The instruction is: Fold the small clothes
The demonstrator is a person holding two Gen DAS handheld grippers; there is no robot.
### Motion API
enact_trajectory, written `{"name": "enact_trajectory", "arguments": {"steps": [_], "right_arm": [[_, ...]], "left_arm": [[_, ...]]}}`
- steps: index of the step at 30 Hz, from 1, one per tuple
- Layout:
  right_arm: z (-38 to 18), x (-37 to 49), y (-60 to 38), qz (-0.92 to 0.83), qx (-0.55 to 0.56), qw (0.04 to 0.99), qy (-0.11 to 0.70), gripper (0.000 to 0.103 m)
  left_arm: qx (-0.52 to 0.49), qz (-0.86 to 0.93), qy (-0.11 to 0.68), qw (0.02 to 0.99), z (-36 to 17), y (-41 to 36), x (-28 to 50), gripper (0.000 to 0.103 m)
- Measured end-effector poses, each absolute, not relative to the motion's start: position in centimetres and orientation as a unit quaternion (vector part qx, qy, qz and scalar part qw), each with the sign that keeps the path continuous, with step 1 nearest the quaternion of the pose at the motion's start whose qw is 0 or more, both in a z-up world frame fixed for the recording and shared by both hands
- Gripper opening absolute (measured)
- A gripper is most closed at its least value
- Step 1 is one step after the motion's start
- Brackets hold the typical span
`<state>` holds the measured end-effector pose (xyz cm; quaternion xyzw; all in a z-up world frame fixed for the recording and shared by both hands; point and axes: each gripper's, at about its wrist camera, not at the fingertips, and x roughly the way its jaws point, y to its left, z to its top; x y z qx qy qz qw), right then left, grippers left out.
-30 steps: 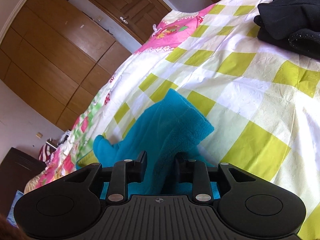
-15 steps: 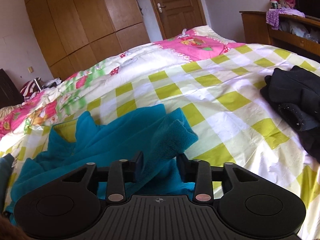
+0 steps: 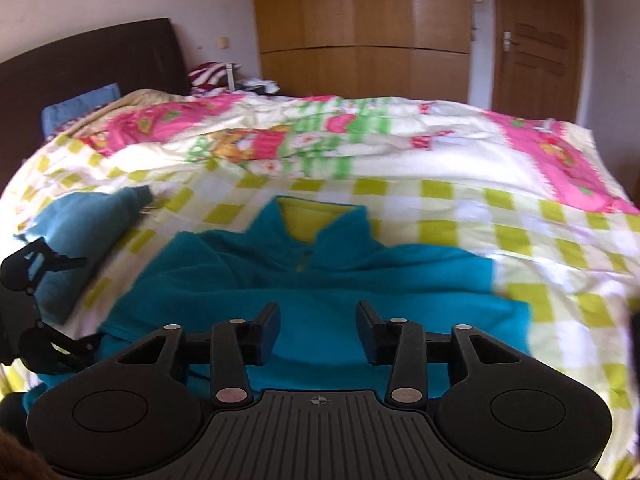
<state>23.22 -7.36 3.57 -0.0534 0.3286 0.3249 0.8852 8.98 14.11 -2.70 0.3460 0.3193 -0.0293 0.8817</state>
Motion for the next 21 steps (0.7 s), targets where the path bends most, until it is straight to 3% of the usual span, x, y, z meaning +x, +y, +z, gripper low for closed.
{"name": "enact_trajectory", "arguments": {"steps": [2, 7, 12, 16, 17, 19, 21], "right_arm": [[2.7, 25.6, -4.1, 0.378, -0.065, 0.859, 0.340, 0.025], [-1.1, 29.8, 2.0, 0.407, -0.136, 0.824, 0.370, 0.028], [-2.3, 31.0, 3.8, 0.433, -0.148, 0.800, 0.388, 0.030], [-3.5, 32.3, 5.9, 0.446, -0.154, 0.773, 0.424, 0.030], [-3.7, 32.6, 6.3, 0.445, -0.146, 0.766, 0.440, 0.028], [-3.5, 32.8, 6.7, 0.444, -0.137, 0.760, 0.455, 0.013], [-2.5, 33.0, 6.5, 0.437, -0.129, 0.767, 0.452, 0.010]], "left_arm": [[0.377, -0.021, 0.323, 0.868, -3.5, 14.1, 8.9, 0.103], [0.192, -0.050, 0.336, 0.921, -0.1, 17.3, 8.3, 0.103], [0.141, -0.044, 0.376, 0.915, -1.1, 19.6, 6.8, 0.103], [0.120, -0.033, 0.342, 0.931, -1.0, 19.5, 6.4, 0.103], [0.117, -0.033, 0.333, 0.935, -1.0, 19.2, 6.6, 0.103], [0.110, -0.036, 0.318, 0.941, -1.2, 19.0, 7.3, 0.103], [0.106, -0.036, 0.301, 0.947, -1.2, 18.8, 8.0, 0.103]]}}
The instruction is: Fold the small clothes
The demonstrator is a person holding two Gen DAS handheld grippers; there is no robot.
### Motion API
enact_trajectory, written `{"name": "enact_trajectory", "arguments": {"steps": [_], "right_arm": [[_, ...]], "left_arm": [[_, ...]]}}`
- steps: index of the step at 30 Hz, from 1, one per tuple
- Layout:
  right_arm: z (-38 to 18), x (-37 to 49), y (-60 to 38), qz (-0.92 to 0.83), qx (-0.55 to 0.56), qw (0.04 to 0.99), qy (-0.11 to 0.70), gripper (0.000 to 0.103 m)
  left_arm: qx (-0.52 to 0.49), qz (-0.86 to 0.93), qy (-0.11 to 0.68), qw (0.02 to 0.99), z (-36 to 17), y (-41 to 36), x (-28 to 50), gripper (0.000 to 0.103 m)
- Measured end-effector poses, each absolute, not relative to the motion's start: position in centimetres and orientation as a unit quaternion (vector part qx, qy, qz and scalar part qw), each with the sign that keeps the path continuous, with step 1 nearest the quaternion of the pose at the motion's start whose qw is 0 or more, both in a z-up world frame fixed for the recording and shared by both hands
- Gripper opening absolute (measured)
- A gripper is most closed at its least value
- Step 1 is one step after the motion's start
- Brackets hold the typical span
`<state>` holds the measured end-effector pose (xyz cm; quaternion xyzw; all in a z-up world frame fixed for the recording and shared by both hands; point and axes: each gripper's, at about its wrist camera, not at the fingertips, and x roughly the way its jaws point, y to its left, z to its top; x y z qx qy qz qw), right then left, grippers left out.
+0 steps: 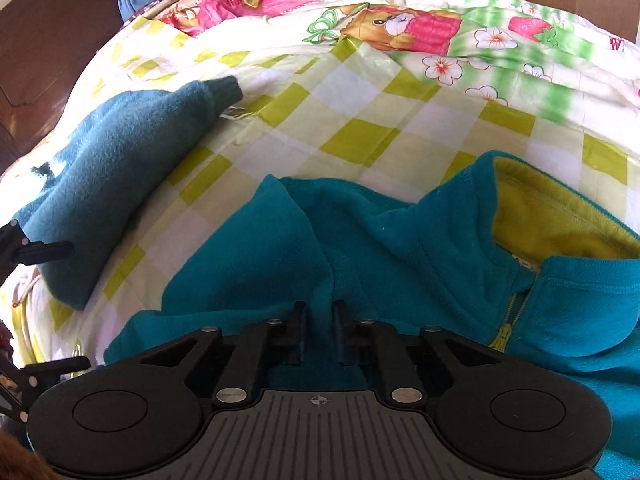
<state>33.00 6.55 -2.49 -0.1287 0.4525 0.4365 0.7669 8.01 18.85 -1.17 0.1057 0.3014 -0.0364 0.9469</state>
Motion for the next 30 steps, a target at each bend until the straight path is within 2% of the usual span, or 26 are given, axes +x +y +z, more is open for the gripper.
{"name": "enact_trajectory", "arguments": {"steps": [4, 8, 15, 17, 18, 19, 21, 23, 25, 27, 30], "right_arm": [[-0.4, 34.0, 6.9, 0.423, -0.122, 0.797, 0.415, 0.008], [-0.8, 35.6, 9.2, 0.405, -0.131, 0.815, 0.394, 0.008], [1.3, 35.7, 10.5, 0.408, -0.144, 0.828, 0.358, 0.008], [2.0, 35.1, 10.8, 0.407, -0.185, 0.833, 0.327, 0.008], [1.9, 35.1, 11.2, 0.402, -0.205, 0.831, 0.325, 0.008], [1.8, 35.3, 11.5, 0.400, -0.213, 0.826, 0.336, 0.008], [2.4, 35.5, 11.9, 0.404, -0.210, 0.820, 0.347, 0.008], [3.9, 35.7, 11.7, 0.418, -0.174, 0.830, 0.325, 0.001], [3.6, 36.6, 12.4, 0.408, -0.164, 0.838, 0.322, 0.001], [1.0, 37.0, 14.4, 0.369, -0.239, 0.840, 0.317, 0.002], [-2.6, 37.3, 16.0, 0.345, -0.280, 0.830, 0.338, 0.002]], "left_arm": [[0.067, -0.032, 0.261, 0.962, -0.2, 19.0, 9.7, 0.103], [0.052, -0.009, 0.230, 0.972, 0.1, 18.9, 12.4, 0.103], [0.143, -0.012, 0.258, 0.955, -2.7, 18.0, 14.7, 0.103], [0.164, -0.005, 0.260, 0.952, -3.3, 17.5, 14.8, 0.102], [0.174, -0.003, 0.264, 0.949, -3.6, 17.3, 15.0, 0.094], [0.174, -0.003, 0.269, 0.947, -3.7, 17.2, 15.2, 0.082], [0.156, -0.006, 0.280, 0.947, -3.8, 17.6, 15.4, 0.069], [0.138, -0.009, 0.290, 0.947, -4.1, 18.0, 15.8, 0.066], [0.126, -0.025, 0.304, 0.944, -4.5, 18.0, 16.0, 0.059], [0.135, -0.040, 0.312, 0.940, -4.9, 17.4, 15.8, 0.058], [0.173, -0.038, 0.302, 0.936, -4.9, 16.4, 14.6, 0.058]]}}
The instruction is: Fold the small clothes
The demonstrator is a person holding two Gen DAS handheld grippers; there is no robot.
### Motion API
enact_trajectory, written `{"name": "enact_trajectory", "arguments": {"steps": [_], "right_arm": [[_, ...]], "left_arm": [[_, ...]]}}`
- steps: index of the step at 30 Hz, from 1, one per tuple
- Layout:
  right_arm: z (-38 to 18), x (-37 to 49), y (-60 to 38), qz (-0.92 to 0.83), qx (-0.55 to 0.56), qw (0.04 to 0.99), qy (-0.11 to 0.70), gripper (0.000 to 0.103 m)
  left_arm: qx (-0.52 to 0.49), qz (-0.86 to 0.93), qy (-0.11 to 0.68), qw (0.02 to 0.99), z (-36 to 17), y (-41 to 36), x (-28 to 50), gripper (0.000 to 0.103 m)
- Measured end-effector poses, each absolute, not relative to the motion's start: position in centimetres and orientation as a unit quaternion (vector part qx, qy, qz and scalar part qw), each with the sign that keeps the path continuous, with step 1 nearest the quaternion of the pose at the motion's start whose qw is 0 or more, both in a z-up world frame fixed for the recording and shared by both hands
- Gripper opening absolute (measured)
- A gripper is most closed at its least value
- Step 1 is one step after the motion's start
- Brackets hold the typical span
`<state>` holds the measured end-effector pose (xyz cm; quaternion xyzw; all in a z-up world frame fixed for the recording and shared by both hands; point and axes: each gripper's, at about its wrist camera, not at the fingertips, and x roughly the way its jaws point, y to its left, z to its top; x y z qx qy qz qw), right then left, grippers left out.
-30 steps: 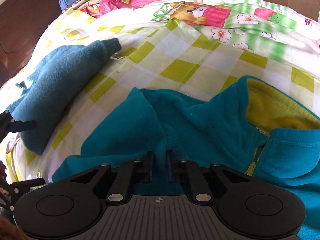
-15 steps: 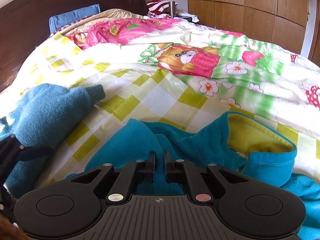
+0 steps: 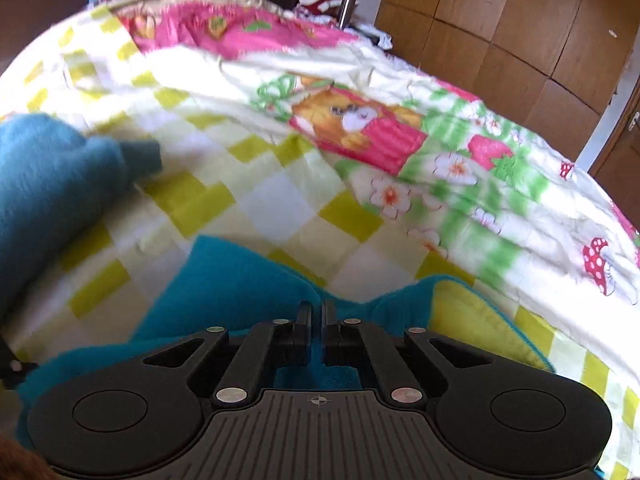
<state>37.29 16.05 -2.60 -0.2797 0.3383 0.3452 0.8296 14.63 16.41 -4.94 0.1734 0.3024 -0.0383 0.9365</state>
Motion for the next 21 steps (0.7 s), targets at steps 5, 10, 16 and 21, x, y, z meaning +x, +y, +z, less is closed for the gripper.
{"name": "enact_trajectory", "arguments": {"steps": [5, 10, 16, 21], "right_arm": [[-0.9, 36.1, 14.2, 0.331, -0.249, 0.852, 0.319, 0.010], [3.9, 30.6, 8.6, 0.392, -0.125, 0.846, 0.338, 0.019], [-0.8, 28.2, 6.7, 0.404, 0.082, 0.784, 0.465, 0.041], [-3.0, 28.9, 7.5, 0.406, 0.249, 0.737, 0.480, 0.058]], "left_arm": [[0.174, -0.025, 0.290, 0.941, -3.9, 17.4, 13.0, 0.061], [0.117, -0.062, 0.293, 0.947, -2.1, 19.7, 10.9, 0.071], [0.055, -0.020, 0.246, 0.967, 2.3, 25.1, 10.2, 0.095], [0.036, -0.044, 0.240, 0.969, 4.0, 28.4, 17.3, 0.099]]}}
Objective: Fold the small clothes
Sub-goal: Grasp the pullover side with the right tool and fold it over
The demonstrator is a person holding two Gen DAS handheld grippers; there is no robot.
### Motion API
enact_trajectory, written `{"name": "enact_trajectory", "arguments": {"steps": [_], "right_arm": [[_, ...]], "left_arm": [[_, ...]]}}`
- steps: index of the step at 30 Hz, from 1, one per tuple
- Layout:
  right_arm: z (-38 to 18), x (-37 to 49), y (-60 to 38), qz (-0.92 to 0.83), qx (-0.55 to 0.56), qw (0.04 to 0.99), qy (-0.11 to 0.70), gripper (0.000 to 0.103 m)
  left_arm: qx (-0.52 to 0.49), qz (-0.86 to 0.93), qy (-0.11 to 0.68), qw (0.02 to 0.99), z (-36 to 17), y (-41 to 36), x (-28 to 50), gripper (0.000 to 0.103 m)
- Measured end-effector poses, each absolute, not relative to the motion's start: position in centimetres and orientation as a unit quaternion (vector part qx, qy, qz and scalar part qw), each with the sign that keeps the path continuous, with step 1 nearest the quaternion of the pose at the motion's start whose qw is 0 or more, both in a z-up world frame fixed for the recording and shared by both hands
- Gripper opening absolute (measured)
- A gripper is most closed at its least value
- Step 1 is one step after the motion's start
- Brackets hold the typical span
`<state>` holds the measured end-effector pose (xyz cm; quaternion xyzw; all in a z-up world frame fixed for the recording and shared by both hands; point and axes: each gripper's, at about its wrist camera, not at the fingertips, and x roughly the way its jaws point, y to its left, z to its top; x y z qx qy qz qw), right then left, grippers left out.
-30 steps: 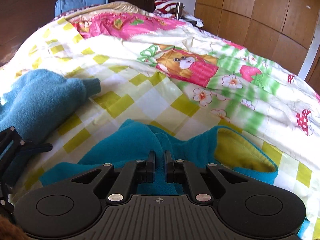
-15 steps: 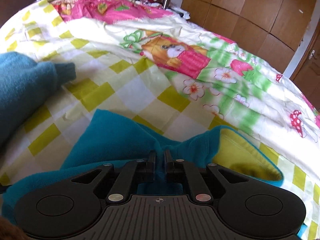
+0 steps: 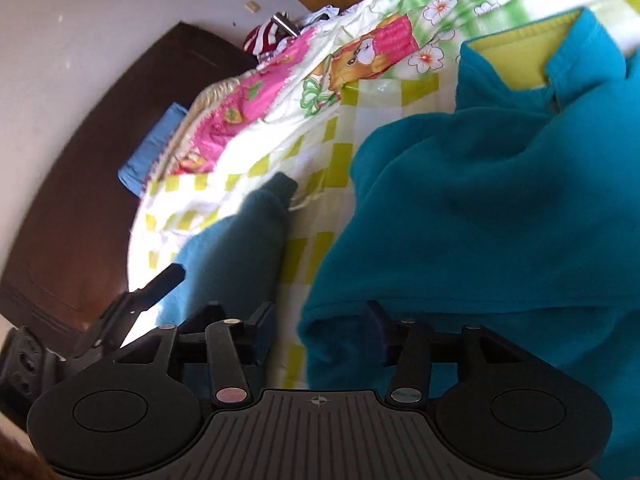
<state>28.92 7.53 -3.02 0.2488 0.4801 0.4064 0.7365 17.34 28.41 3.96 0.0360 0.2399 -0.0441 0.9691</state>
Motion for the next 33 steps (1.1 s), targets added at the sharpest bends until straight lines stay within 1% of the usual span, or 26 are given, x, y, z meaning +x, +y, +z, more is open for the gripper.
{"name": "enact_trajectory", "arguments": {"steps": [2, 3, 4, 5, 6, 7, 10, 12, 15, 16, 20, 21, 22, 24, 25, 27, 30, 33], "right_arm": [[-3.7, 28.9, 8.5, 0.381, 0.256, 0.745, 0.485, 0.058], [-4.1, 28.8, 9.1, 0.362, 0.243, 0.757, 0.487, 0.050], [-4.4, 28.7, 9.6, 0.348, 0.228, 0.767, 0.489, 0.031], [-4.9, 28.6, 9.9, 0.337, 0.219, 0.772, 0.492, 0.023], [-5.4, 28.6, 10.0, 0.333, 0.224, 0.769, 0.498, 0.018], [-5.8, 28.5, 9.8, 0.333, 0.227, 0.765, 0.502, 0.011], [-5.9, 27.6, 9.5, 0.333, 0.210, 0.778, 0.490, 0.009], [-5.8, 26.9, 9.1, 0.337, 0.199, 0.783, 0.483, 0.009], [-5.9, 26.0, 8.5, 0.336, 0.173, 0.791, 0.482, 0.008], [-6.3, 26.0, 8.3, 0.331, 0.168, 0.792, 0.484, 0.008], [-7.8, 25.8, 8.5, 0.322, 0.136, 0.798, 0.490, 0.007], [-7.3, 25.8, 9.2, 0.326, 0.117, 0.801, 0.488, 0.009], [-6.8, 26.0, 9.8, 0.331, 0.112, 0.801, 0.486, 0.014], [-5.8, 26.3, 10.1, 0.341, 0.121, 0.799, 0.480, 0.014], [-5.4, 26.4, 9.7, 0.345, 0.133, 0.798, 0.475, 0.016], [-4.8, 26.2, 7.6, 0.341, 0.159, 0.799, 0.469, 0.020], [-3.4, 25.2, 2.3, 0.309, 0.180, 0.824, 0.440, 0.021], [-2.6, 24.8, -4.3, 0.205, 0.171, 0.879, 0.394, 0.021]], "left_arm": [[0.040, -0.053, 0.261, 0.963, 3.4, 28.9, 21.1, 0.098], [0.035, -0.067, 0.281, 0.957, 3.0, 29.0, 23.1, 0.098], [0.026, -0.079, 0.303, 0.949, 2.6, 29.0, 24.7, 0.093], [0.020, -0.092, 0.320, 0.943, 2.2, 28.8, 25.9, 0.089], [0.018, -0.101, 0.339, 0.935, 1.8, 28.2, 27.0, 0.079], [0.022, -0.099, 0.357, 0.928, 1.3, 27.5, 27.8, 0.059], [0.068, -0.065, 0.394, 0.914, -0.5, 25.3, 29.4, 0.033], [0.093, -0.039, 0.415, 0.904, -1.9, 24.6, 30.8, 0.020], [0.147, 0.007, 0.410, 0.900, -3.3, 23.5, 32.5, 0.019], [0.161, 0.023, 0.409, 0.898, -3.7, 23.2, 33.3, 0.017], [0.178, 0.067, 0.419, 0.888, -4.7, 23.4, 36.0, 0.017], [0.175, 0.074, 0.414, 0.890, -4.4, 23.4, 36.0, 0.018], [0.169, 0.084, 0.409, 0.893, -3.8, 23.6, 35.8, 0.020], [0.157, 0.088, 0.391, 0.902, -2.2, 24.0, 34.5, 0.022], [0.151, 0.093, 0.379, 0.908, -1.3, 24.2, 33.5, 0.026], [0.128, 0.092, 0.361, 0.919, 0.3, 24.9, 31.6, 0.030], [0.102, 0.074, 0.331, 0.935, 2.2, 24.3, 28.0, 0.030], [0.087, 0.036, 0.319, 0.943, 2.4, 21.9, 25.1, 0.034]]}}
